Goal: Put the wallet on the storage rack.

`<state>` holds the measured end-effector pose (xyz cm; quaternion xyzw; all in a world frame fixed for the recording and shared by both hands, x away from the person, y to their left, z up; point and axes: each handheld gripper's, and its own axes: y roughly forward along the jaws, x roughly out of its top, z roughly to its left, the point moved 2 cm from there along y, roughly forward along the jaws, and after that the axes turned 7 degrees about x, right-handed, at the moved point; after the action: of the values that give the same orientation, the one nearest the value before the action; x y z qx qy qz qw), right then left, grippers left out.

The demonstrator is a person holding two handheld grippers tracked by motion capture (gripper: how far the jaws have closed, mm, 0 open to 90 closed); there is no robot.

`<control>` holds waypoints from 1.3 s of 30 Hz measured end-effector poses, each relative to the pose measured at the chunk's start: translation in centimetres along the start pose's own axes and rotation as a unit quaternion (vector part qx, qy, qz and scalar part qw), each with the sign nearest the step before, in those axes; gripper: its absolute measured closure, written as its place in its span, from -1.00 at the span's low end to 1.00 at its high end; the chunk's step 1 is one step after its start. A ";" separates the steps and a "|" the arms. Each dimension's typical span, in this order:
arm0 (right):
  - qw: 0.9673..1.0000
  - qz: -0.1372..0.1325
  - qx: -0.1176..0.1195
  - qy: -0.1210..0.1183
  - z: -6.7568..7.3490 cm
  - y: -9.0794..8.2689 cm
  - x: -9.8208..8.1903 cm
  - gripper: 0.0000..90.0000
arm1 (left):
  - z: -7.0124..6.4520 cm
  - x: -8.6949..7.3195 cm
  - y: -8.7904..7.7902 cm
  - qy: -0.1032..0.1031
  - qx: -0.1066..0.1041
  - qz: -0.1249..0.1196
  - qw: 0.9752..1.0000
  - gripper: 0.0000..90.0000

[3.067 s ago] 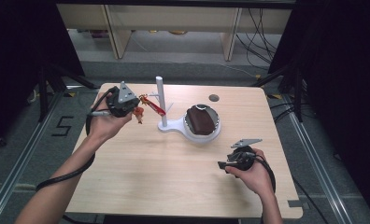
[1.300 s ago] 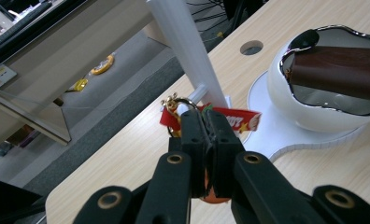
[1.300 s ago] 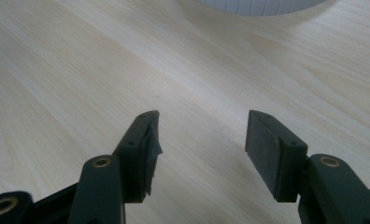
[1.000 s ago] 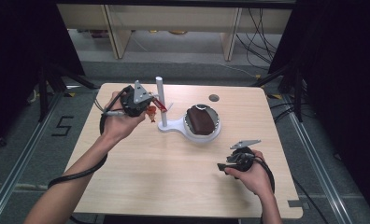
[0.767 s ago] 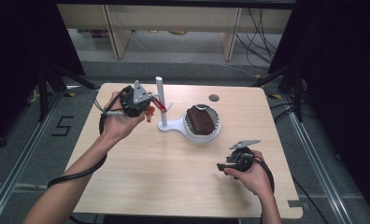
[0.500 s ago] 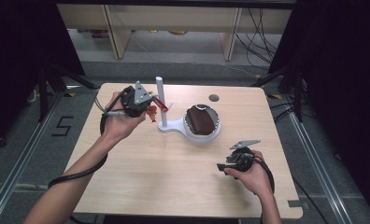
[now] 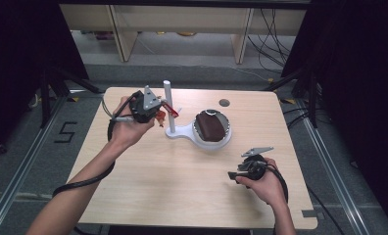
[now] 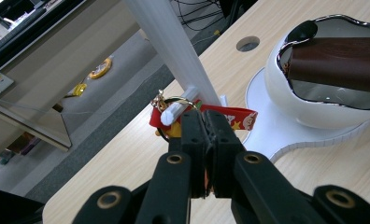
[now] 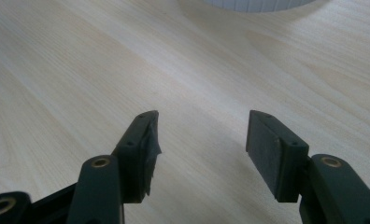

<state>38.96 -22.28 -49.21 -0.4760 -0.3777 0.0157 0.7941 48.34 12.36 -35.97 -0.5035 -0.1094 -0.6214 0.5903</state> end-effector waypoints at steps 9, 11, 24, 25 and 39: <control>1.000 0.000 0.000 -0.004 -0.1 0.0 0.0 -0.01 | -0.2 0.0 0.5 0.001 0.000 0.002 1.000 0.92; 1.000 0.000 -0.001 -0.006 -0.2 0.0 0.0 -0.01 | -0.2 0.0 0.6 0.000 0.001 0.001 1.000 0.92; 1.000 0.004 -0.001 0.010 0.0 0.0 -0.1 -0.01 | -0.4 0.1 1.3 0.000 0.000 0.004 1.000 0.92; 1.000 0.005 -0.001 0.007 -0.1 0.0 -0.1 -0.01 | -0.4 0.1 1.3 0.000 -0.001 0.004 1.000 0.92; 1.000 -0.004 -0.005 -0.011 -0.4 0.0 -0.1 -0.03 | -1.0 -0.9 0.1 -0.010 -0.019 -0.009 1.000 0.75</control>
<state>39.12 -22.61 -49.37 -0.4779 -0.3888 0.0163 0.7875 47.71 12.19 -37.14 -0.5196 -0.1079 -0.6238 0.5738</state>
